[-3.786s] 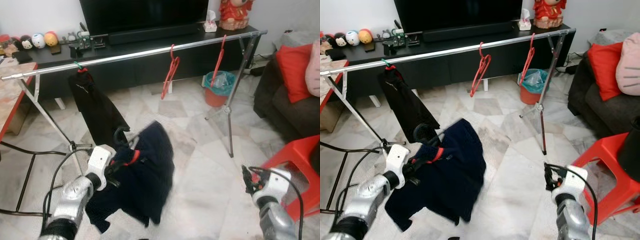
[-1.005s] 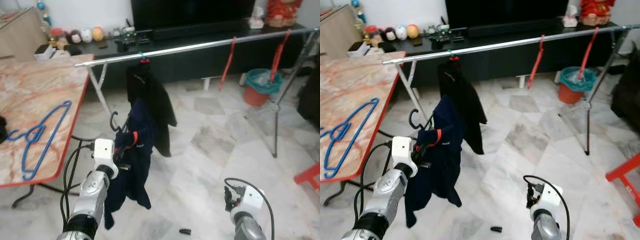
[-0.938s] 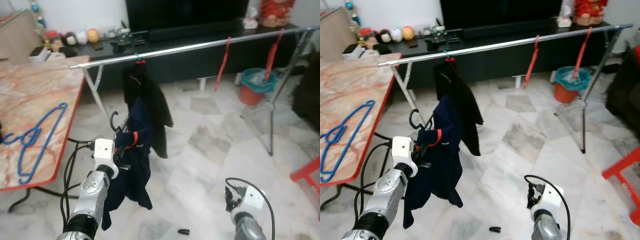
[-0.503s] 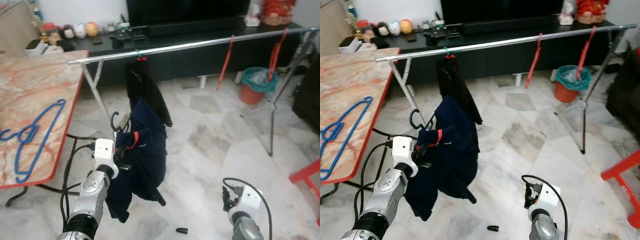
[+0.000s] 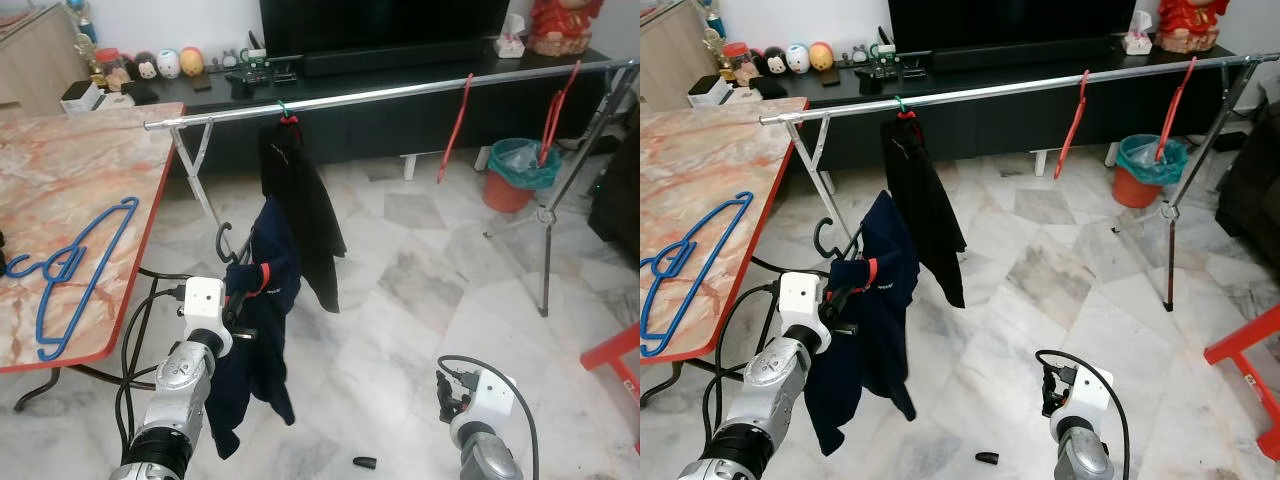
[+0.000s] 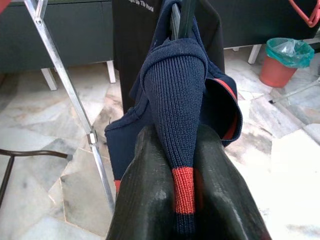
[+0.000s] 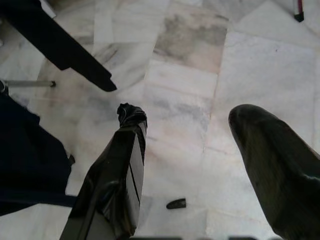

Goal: Hang hanger

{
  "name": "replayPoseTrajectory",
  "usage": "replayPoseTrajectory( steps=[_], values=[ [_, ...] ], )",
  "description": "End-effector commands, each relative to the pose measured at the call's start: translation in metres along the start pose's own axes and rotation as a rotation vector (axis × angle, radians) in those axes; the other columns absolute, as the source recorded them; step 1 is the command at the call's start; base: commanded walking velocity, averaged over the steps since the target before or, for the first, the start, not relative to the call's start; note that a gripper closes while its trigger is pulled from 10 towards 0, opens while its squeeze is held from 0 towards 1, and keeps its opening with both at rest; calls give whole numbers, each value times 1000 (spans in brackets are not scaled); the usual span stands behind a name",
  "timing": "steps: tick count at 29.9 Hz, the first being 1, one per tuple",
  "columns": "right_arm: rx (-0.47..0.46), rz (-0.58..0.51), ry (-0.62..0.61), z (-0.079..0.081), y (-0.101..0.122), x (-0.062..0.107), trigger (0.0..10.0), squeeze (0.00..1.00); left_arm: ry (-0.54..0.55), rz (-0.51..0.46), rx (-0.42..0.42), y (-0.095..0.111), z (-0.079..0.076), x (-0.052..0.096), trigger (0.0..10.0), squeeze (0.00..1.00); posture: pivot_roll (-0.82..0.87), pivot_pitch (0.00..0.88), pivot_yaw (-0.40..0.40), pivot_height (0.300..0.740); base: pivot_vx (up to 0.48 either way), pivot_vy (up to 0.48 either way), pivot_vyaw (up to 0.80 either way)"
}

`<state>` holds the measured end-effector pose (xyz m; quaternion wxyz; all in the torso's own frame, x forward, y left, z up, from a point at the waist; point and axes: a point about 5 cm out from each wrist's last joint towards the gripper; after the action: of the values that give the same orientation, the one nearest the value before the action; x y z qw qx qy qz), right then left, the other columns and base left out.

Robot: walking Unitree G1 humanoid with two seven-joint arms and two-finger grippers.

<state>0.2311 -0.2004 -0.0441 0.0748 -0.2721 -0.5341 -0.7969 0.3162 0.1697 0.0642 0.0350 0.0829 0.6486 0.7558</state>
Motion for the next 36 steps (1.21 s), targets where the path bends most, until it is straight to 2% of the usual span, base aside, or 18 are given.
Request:
replayPoseTrajectory(
  steps=[1,9,10,23,36],
  values=[
    [5,1,12,2,0,-1,10000,0,15,-10,-29,5,6,-2,10000,0,-25,0,85,740,300,0,0],
    [13,0,25,4,0,0,10000,0,25,-5,-33,5,8,-3,10000,0,-25,2,85,740,302,0,488],
    [-10,3,17,3,-1,0,10000,0,28,-4,-33,5,8,-3,10000,0,-26,2,85,740,296,0,0],
    [25,16,66,8,-2,0,10000,0,39,2,-44,4,10,-3,10000,0,-28,3,82,740,302,0,0],
    [16,29,84,10,-3,0,10000,0,52,6,-69,5,18,-4,10000,0,-30,2,81,740,299,0,0]
  ],
)
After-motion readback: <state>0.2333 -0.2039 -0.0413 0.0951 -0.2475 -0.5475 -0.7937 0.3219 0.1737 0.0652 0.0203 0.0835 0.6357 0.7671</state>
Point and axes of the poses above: a point about 5 cm out from each wrist's last joint towards the gripper, its own x axis pointing back from the gripper into the wrist, its own y axis along the axis of the wrist's last joint, z = x × y, and after that the axes turned 10 degrees about -x, right-handed
